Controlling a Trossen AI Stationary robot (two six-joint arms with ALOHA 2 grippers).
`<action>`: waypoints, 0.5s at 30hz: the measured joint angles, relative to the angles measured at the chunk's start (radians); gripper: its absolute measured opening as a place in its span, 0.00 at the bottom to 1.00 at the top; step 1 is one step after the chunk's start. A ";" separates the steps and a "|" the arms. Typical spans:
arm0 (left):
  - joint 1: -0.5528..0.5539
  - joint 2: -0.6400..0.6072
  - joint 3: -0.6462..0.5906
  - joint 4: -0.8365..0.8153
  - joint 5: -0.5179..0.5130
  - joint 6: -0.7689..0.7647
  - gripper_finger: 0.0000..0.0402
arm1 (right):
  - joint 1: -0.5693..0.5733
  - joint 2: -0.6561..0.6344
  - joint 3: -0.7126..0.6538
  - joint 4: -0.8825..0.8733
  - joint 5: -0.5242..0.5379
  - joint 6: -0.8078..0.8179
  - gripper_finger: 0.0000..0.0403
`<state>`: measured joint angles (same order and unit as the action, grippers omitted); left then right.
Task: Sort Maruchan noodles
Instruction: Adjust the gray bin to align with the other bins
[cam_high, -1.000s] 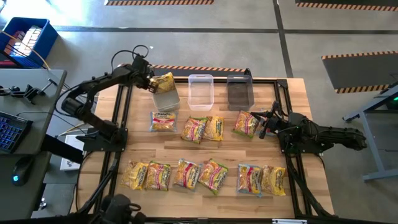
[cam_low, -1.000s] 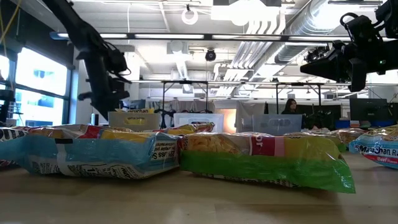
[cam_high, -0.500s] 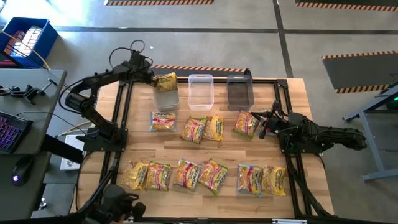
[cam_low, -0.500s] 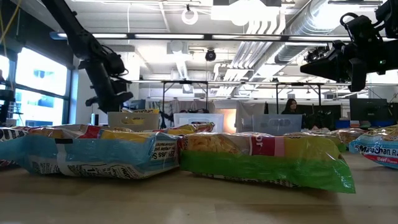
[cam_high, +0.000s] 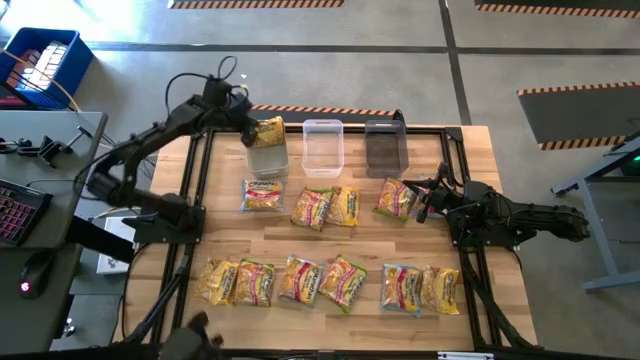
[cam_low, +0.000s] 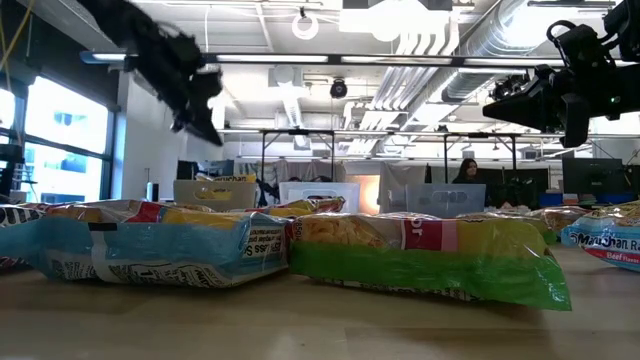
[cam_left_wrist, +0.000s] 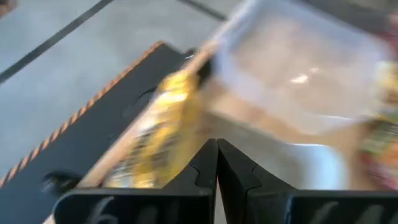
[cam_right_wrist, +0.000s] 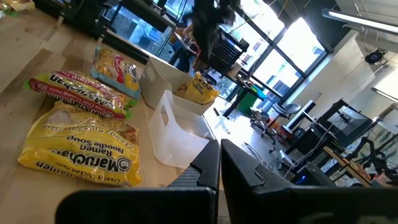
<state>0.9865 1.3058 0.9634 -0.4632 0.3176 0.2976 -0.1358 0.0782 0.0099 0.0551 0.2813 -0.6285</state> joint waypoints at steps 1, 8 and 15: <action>-0.044 -0.027 0.000 -0.015 0.000 -0.006 0.00 | 0.000 0.000 0.000 0.000 0.000 0.000 0.00; -0.357 -0.130 0.000 -0.158 -0.017 -0.109 0.00 | 0.000 0.000 0.000 0.000 0.000 0.000 0.00; -0.565 -0.087 -0.026 -0.337 -0.249 -0.264 0.00 | 0.000 0.000 0.000 0.000 0.000 0.000 0.00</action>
<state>0.4212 1.2190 0.9375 -0.8003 0.0681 0.0339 -0.1357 0.0781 0.0097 0.0555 0.2813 -0.6281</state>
